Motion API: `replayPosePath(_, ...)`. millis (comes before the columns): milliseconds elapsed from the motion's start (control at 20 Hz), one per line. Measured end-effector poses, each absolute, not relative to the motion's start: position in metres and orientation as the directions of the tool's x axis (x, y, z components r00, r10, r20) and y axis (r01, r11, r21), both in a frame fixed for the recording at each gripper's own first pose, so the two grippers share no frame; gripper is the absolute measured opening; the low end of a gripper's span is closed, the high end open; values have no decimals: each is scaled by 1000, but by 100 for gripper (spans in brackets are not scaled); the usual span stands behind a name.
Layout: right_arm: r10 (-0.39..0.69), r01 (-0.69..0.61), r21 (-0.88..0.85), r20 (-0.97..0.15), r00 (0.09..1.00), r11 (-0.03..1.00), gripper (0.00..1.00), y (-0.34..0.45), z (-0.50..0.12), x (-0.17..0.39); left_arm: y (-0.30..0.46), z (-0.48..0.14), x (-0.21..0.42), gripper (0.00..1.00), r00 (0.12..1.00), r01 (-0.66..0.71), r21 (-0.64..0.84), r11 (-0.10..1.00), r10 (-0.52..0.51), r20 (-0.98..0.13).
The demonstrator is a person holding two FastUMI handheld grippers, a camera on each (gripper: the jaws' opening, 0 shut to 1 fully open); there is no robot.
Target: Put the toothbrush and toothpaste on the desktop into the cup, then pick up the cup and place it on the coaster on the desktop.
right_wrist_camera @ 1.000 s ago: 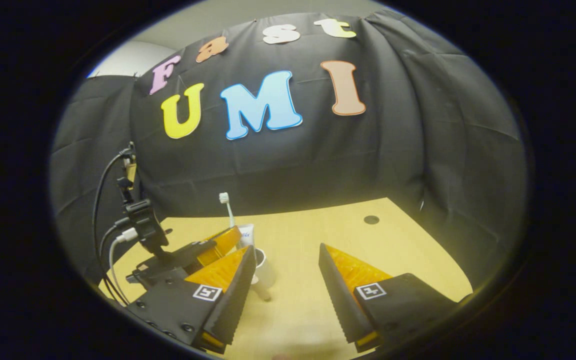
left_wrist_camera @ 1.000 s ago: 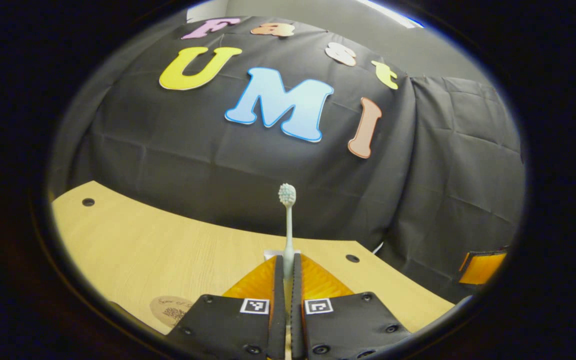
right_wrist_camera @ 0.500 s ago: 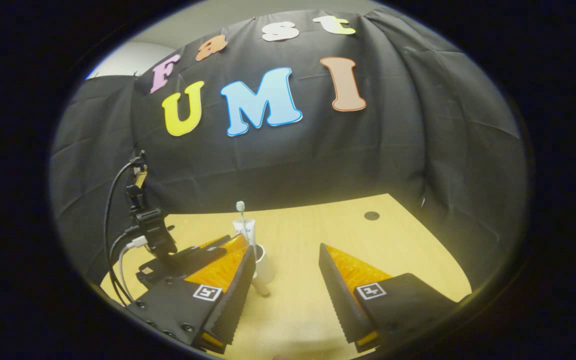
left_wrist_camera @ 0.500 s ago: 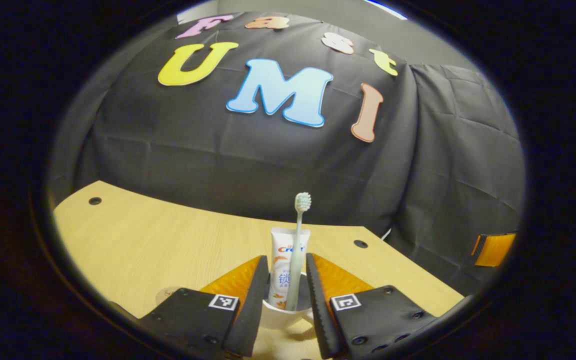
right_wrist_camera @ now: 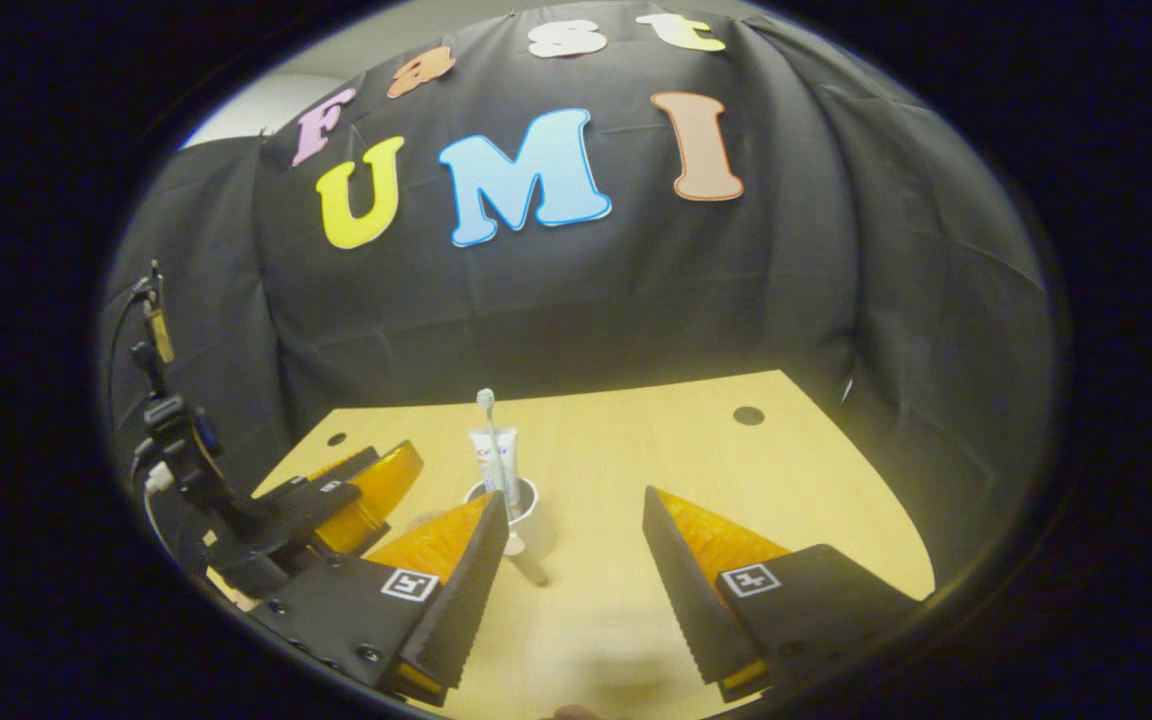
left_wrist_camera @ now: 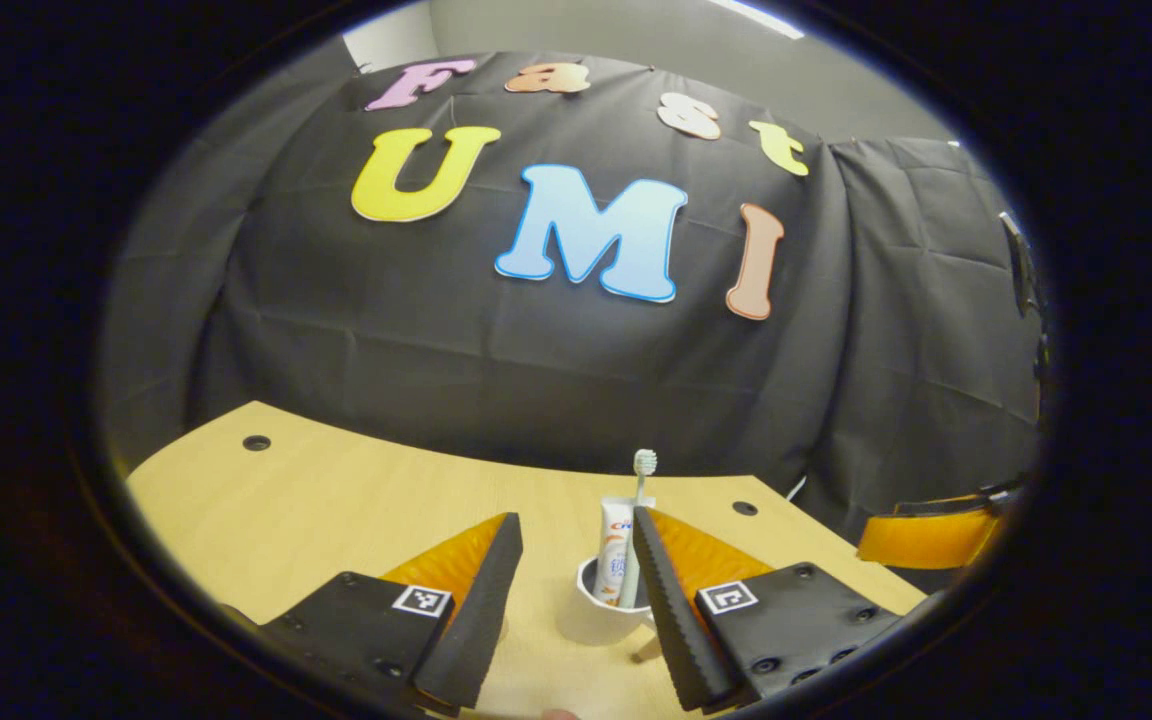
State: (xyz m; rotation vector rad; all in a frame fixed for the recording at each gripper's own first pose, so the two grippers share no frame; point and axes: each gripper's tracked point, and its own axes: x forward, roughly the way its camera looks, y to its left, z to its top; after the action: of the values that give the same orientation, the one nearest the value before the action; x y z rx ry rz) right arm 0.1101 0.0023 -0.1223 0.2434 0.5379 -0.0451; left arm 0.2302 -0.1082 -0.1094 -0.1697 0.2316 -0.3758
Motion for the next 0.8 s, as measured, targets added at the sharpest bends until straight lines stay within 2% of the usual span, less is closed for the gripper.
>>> replayPosePath(100, 40, 86, 210, -533, 845, 974, 87, 17, -122, 114, -96, -100, 222, 74, 904, 341, -205, 917, -380, -197)
replayPosePath(150, 50, 74, 201, -549, 834, 977, 90, 24, -124, 116, -91, -97, 219, 76, 901, 345, -203, 916, -384, -202)
replayPosePath(200, 62, 59, 192, -568, 821, 980, 90, 29, -127, 117, -86, -95, 217, 82, 898, 347, -198, 917, -386, -211)
replayPosePath(300, 90, 29, 183, -606, 790, 983, 91, 42, -133, 121, -73, -90, 216, 84, 901, 343, -184, 921, -378, -213)
replayPosePath(800, 136, -84, 107, -799, 586, 991, 89, 69, -185, 138, -23, -79, 218, 84, 934, 263, -150, 953, -291, -207)
